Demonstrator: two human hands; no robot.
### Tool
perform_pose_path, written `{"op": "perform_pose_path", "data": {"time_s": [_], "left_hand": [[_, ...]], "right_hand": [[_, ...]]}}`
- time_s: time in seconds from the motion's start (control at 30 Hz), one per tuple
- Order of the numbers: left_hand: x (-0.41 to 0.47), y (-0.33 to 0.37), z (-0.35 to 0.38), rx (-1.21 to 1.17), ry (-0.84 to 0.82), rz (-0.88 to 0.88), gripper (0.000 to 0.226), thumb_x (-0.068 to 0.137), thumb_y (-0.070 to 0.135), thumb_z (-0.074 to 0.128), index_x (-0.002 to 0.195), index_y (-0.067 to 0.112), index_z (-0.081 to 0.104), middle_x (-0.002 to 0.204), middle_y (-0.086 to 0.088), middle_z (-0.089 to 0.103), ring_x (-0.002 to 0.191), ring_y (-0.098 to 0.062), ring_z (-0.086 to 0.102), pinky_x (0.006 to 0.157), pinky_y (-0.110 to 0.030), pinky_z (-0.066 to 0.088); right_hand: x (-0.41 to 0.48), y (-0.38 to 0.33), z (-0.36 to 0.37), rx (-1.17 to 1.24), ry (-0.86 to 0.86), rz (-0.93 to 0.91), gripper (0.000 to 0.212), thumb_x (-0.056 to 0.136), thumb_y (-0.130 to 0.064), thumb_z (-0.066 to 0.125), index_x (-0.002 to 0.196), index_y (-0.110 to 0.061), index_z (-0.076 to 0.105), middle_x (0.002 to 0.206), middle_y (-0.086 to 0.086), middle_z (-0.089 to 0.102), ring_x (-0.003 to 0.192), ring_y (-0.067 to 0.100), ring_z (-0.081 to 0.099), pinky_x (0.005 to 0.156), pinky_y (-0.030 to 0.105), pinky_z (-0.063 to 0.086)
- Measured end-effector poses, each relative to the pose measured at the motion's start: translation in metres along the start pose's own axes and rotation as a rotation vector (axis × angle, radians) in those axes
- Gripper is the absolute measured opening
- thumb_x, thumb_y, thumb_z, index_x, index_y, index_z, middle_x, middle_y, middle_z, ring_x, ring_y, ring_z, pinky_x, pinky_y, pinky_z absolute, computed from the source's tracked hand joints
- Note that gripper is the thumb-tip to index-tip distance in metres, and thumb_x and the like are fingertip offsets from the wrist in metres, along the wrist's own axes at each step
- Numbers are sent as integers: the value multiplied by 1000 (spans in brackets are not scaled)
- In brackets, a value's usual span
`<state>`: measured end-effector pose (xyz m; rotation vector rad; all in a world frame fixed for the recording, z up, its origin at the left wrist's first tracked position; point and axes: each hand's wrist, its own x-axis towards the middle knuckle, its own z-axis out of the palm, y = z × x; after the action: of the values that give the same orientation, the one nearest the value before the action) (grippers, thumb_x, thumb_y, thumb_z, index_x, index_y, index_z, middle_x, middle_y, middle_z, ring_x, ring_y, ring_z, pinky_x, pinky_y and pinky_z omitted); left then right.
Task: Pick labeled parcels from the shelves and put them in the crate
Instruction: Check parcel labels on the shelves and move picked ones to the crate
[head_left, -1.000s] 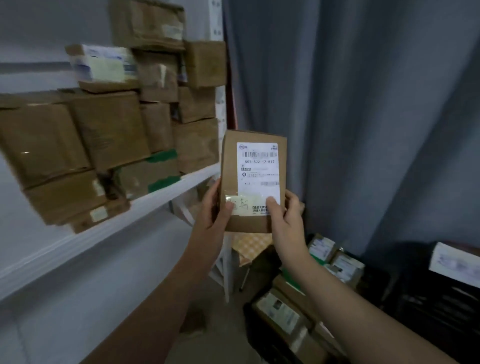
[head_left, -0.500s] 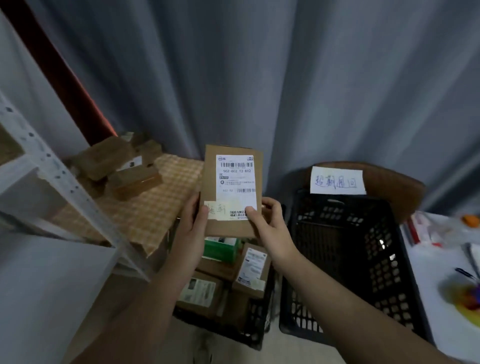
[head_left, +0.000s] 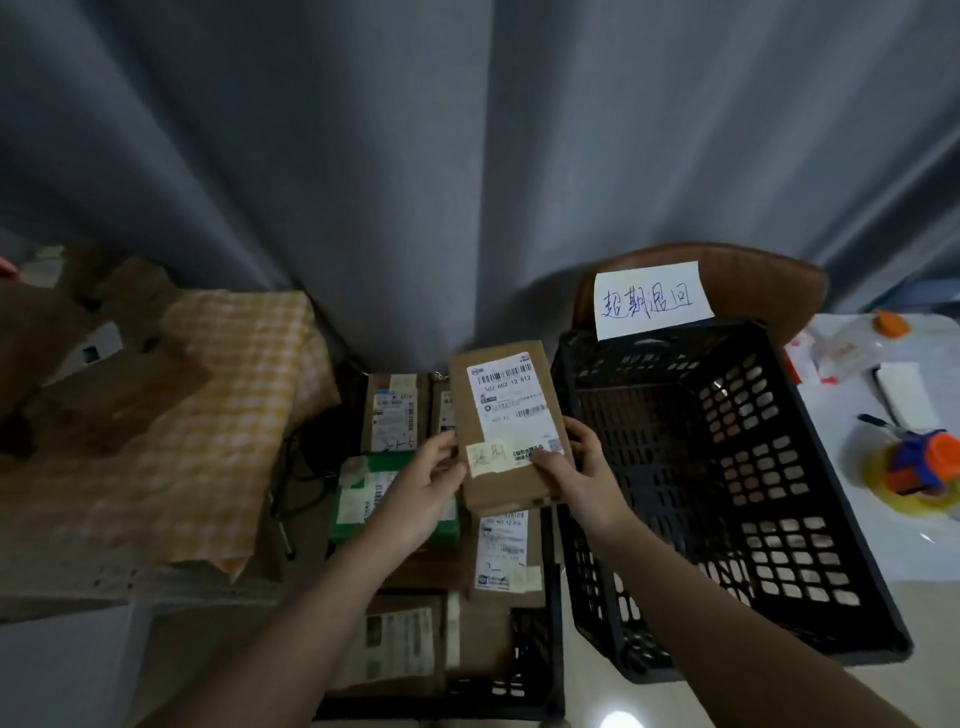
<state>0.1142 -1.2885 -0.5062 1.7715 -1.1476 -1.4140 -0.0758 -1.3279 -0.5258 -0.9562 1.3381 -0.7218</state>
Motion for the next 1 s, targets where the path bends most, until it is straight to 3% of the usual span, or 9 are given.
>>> {"op": "perform_pose_path", "data": {"time_s": [0.1, 0.17, 0.3, 0.37, 0.43, 0.6, 0.7, 0.83, 1.0], "left_hand": [[34, -18, -10, 90, -54, -19, 47, 100, 28, 44, 145, 27, 30, 143, 5, 41, 125, -8, 41, 96, -24, 33], [59, -29, -18, 126, -4, -21, 50, 99, 31, 46, 145, 27, 28, 148, 2, 36, 132, -15, 38, 104, -32, 35], [117, -42, -32, 139, -12, -44, 70, 93, 46, 52, 150, 31, 14, 154, 6, 26, 140, -18, 28, 112, -41, 27], [142, -48, -33, 69, -84, -94, 80, 83, 59, 58, 148, 38, 17, 151, 6, 35, 136, -18, 35, 111, -47, 31], [160, -57, -28, -2, -76, -106, 77, 80, 53, 65, 143, 39, 24, 141, 7, 48, 127, -17, 47, 105, -48, 40], [185, -70, -22, -7, 73, -38, 69, 90, 20, 63, 146, 28, 25, 133, 10, 50, 121, -9, 47, 103, -35, 41], [189, -74, -23, 39, 79, -16, 68, 93, 19, 59, 149, 27, 22, 125, 15, 45, 118, -6, 42, 99, -30, 39], [188, -83, -21, 67, 39, -53, 69, 93, 22, 58, 149, 27, 17, 140, 5, 46, 123, -16, 47, 101, -38, 43], [179, -90, -19, 185, 96, 56, 68, 95, 19, 54, 149, 32, 15, 136, 8, 46, 112, -7, 49, 84, -24, 46]], "right_hand": [[27, 17, 3, -134, 132, -27, 74, 74, -46, 74, 138, -33, 38, 130, 1, 49, 114, 18, 55, 85, 33, 56], [46, 22, 2, -167, 145, -39, 74, 73, -47, 76, 136, -35, 41, 132, -2, 50, 116, 18, 54, 92, 42, 53], [89, 24, 9, -105, 127, -62, 64, 84, -29, 71, 141, -29, 39, 126, -8, 54, 111, 11, 57, 88, 31, 53], [108, 27, 23, -77, 108, -69, 60, 87, -29, 69, 140, -28, 40, 123, -9, 56, 108, 8, 58, 85, 26, 53], [127, 34, 37, -43, 106, -50, 54, 88, -29, 67, 137, -27, 44, 123, -5, 59, 107, 10, 60, 86, 30, 54], [166, 53, 56, -104, 120, -42, 51, 89, -20, 66, 135, -20, 45, 122, -1, 59, 110, 14, 59, 93, 37, 52], [174, 59, 61, -151, 105, -36, 55, 89, -21, 65, 139, -19, 40, 118, -8, 56, 111, 12, 57, 95, 33, 51], [175, 71, 64, -298, 126, -39, 63, 88, -36, 66, 141, -20, 36, 128, -1, 54, 110, 12, 57, 92, 36, 53], [164, 72, 66, -565, 133, -123, 70, 91, -44, 58, 148, -38, 19, 123, -5, 40, 106, 11, 49, 84, 32, 50]]}}
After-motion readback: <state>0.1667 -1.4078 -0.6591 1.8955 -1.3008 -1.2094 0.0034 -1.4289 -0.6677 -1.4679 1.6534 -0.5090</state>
